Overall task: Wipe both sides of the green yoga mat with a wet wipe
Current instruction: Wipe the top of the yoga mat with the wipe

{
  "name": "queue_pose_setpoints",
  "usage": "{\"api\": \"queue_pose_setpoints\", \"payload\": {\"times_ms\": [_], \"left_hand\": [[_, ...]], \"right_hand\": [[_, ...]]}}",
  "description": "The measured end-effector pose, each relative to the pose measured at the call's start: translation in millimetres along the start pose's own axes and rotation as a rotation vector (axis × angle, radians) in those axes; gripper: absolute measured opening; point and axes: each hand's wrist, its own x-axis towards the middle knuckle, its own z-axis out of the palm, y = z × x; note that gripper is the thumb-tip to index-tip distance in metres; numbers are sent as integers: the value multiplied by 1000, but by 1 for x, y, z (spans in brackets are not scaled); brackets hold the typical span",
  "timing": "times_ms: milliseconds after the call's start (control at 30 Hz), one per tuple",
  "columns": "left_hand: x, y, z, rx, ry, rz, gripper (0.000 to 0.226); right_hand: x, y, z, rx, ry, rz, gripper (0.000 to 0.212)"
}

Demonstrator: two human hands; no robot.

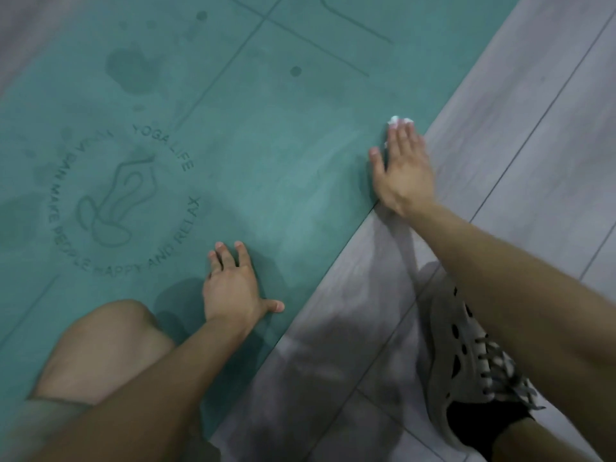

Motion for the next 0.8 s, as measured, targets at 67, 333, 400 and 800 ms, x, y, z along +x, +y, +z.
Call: {"api": "queue_pose_setpoints", "payload": {"times_ms": [67,333,400,800], "left_hand": [[1,-1,0,-11,-3,-4,161],[2,0,3,26,8,-2,162],[2,1,2,26,7,8,162],[0,2,1,26,5,13,160]], "right_hand": [[-36,-31,19,-4,-69,-246,81],[-39,-7,19,-22,-49,-468,70],[-14,17,-1,-27,13,-38,78],[-33,14,7,-68,-89,-358,68]]}}
